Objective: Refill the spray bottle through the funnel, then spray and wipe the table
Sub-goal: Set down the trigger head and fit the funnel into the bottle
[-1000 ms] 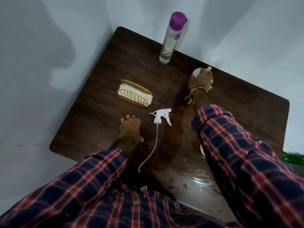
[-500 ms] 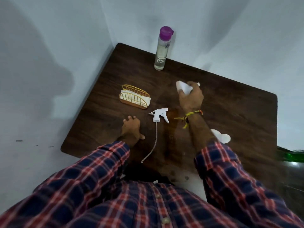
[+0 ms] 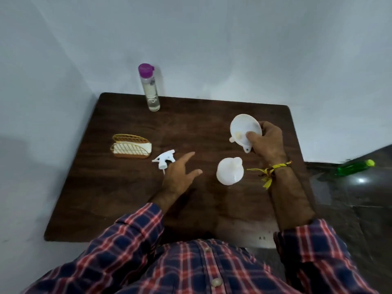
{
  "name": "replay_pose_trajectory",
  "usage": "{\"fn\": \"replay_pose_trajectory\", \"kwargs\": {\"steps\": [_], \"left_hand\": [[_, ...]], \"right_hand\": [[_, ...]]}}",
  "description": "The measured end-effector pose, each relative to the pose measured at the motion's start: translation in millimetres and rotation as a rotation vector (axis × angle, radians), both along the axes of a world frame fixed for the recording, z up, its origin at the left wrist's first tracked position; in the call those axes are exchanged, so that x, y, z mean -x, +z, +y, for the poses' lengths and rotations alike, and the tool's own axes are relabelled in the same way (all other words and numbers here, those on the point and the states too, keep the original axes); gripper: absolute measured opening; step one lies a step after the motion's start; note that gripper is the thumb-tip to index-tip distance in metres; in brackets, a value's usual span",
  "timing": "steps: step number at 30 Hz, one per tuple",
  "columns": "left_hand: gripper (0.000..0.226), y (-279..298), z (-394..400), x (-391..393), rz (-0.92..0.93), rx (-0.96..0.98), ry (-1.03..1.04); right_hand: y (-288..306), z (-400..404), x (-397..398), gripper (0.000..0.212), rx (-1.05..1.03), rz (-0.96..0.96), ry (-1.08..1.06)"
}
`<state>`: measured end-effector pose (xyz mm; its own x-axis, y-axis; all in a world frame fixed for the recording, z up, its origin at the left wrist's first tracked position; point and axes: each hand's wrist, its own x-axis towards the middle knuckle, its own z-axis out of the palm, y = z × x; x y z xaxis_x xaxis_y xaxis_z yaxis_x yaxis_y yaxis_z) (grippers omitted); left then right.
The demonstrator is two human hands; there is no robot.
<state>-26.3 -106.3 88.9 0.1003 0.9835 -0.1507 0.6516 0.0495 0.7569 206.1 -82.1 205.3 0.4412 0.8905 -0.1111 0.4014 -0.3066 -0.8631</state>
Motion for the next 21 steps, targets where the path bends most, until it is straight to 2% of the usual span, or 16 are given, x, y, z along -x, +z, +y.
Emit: {"fn": "replay_pose_trajectory", "kwargs": {"steps": [3, 7, 17, 21], "left_hand": [[0.086, 3, 3, -34, -0.014, 0.081, -0.159], [0.094, -1, 6, -61, 0.024, 0.150, -0.245], [0.065, -8, 17, -89, 0.061, 0.128, -0.242], [0.065, -11, 15, -89, 0.021, 0.110, -0.195]], "right_hand": [[-7, -9, -29, 0.026, 0.018, 0.015, -0.036], [-26, -10, -30, 0.027, 0.127, 0.002, 0.033], [-55, -9, -10, 0.036, 0.253, -0.079, 0.155], [-61, -13, -2, 0.043, 0.235, -0.234, 0.326]]}}
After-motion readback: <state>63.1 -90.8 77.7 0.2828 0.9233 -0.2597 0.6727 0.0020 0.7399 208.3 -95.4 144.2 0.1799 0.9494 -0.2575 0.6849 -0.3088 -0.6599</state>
